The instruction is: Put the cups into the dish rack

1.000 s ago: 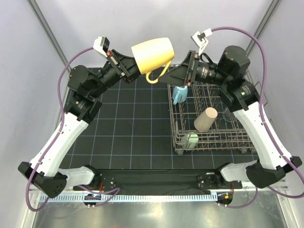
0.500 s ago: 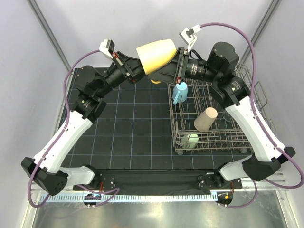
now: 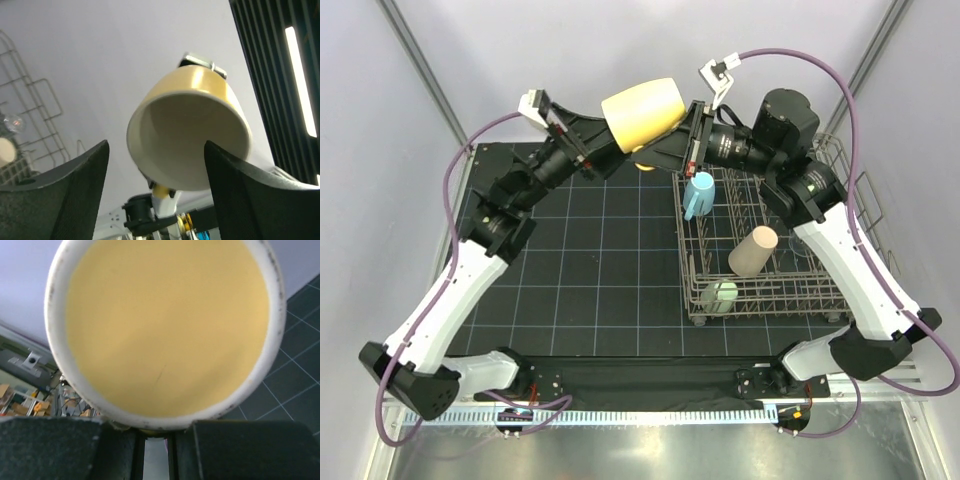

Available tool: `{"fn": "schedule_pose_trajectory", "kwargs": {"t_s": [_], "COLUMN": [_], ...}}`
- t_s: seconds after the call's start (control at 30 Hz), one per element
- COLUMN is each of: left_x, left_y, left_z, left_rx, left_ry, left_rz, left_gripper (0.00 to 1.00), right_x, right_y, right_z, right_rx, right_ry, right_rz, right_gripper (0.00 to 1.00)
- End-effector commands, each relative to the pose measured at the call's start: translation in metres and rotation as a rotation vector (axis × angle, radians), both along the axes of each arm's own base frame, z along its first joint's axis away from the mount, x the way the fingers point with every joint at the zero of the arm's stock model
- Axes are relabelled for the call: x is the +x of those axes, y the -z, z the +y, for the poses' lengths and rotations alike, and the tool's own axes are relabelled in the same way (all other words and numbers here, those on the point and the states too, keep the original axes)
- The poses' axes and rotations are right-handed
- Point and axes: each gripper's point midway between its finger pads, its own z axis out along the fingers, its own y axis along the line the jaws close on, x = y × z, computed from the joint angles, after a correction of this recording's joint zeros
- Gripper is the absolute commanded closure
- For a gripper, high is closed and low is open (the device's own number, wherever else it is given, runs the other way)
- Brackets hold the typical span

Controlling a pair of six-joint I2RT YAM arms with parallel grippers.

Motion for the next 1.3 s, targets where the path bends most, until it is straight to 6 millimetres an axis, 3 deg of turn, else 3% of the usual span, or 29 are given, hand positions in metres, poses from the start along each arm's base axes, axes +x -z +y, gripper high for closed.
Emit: {"fn": "schedule_pose_trajectory", "kwargs": {"t_s": [0.0,0.07,0.1,0.23,0.3,0.37,0.4,0.47,0.5,0.67,0.83,0.97,1.07,1.27], "left_x": [-0.005,-0.001,0.0,-0.001,-0.002,-0.003,-0.007,-0.01,-0.015,-0.032,-0.04,-0.045,-0.047,-0.039], "left_y": [0.012,0.034,0.042,0.078,0.106,0.106,0.128,0.13,0.141,0.156,0.161,0.171,0.174,0.171], "left_z": [0.038,0.053,0.069,0.098,0.107,0.113,0.123,0.133,0.139,0.151,0.166,0.179,0.178,0.178], "left_rx": [0.061,0.103,0.117,0.21,0.323,0.41,0.518,0.598,0.673,0.809,0.931,1.011,1.011,1.017], "left_ry": [-0.098,-0.142,-0.189,-0.261,-0.281,-0.298,-0.311,-0.325,-0.318,-0.308,-0.343,-0.379,-0.37,-0.375], "left_rz": [0.005,0.079,0.098,0.218,0.295,0.281,0.313,0.317,0.322,0.308,0.255,0.264,0.258,0.243], "left_gripper": [0.24,0.12,0.1,0.05,0.05,0.06,0.06,0.07,0.08,0.1,0.09,0.08,0.08,0.07], "right_x": [0.011,0.018,0.023,0.049,0.066,0.099,0.103,0.131,0.137,0.169,0.192,0.207,0.217,0.244], "right_y": [-0.02,-0.014,-0.008,0.013,0.031,0.054,0.062,0.084,0.092,0.135,0.184,0.211,0.231,0.266], "right_z": [-0.016,-0.023,-0.028,-0.051,-0.071,-0.098,-0.114,-0.146,-0.159,-0.223,-0.283,-0.309,-0.322,-0.323], "right_rx": [0.001,-0.032,-0.066,-0.149,-0.237,-0.369,-0.429,-0.553,-0.592,-0.745,-0.909,-1.009,-1.054,-1.073], "right_ry": [0.131,0.173,0.203,0.309,0.407,0.605,0.669,0.862,0.912,1.171,1.261,1.272,1.275,1.237], "right_rz": [-0.095,-0.093,-0.087,-0.056,-0.019,-0.003,0.031,0.079,0.105,0.19,0.257,0.277,0.301,0.335], "right_gripper": [0.96,0.96,0.96,0.96,0.96,0.96,0.96,0.96,0.96,0.96,0.96,0.96,0.96,0.96]}}
